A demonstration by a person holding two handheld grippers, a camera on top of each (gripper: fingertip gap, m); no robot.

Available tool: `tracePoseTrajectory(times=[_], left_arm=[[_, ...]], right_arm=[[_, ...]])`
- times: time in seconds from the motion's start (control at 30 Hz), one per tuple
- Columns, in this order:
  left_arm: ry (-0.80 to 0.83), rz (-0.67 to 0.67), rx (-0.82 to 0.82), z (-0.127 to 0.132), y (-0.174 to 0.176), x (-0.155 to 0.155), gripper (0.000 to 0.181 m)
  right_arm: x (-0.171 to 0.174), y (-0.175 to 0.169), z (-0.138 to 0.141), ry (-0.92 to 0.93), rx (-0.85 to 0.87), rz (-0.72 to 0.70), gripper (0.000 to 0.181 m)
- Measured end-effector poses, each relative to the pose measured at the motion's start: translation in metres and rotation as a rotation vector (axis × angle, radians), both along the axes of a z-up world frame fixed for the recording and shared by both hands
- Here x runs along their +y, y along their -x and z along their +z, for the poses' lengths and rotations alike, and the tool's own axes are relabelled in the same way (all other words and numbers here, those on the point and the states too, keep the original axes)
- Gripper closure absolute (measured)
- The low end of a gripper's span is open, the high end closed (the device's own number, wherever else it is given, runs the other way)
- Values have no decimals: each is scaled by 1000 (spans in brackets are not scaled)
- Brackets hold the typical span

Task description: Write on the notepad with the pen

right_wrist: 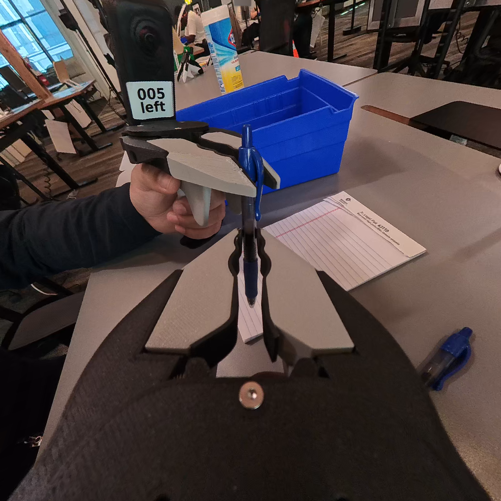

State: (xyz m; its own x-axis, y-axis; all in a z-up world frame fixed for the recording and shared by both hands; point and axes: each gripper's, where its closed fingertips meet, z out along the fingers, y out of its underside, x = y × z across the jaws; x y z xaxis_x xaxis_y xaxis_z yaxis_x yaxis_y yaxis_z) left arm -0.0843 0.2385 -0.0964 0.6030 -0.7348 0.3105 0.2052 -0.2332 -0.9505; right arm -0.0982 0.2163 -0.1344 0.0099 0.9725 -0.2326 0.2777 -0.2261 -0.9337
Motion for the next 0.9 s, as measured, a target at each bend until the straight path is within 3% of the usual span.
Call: tracePoseTrajectory(times=[0.9], left_arm=[[24,1,-1,-4,-1,1,172]], right_arm=[[1,0,-4,-32,-28,-14,175]])
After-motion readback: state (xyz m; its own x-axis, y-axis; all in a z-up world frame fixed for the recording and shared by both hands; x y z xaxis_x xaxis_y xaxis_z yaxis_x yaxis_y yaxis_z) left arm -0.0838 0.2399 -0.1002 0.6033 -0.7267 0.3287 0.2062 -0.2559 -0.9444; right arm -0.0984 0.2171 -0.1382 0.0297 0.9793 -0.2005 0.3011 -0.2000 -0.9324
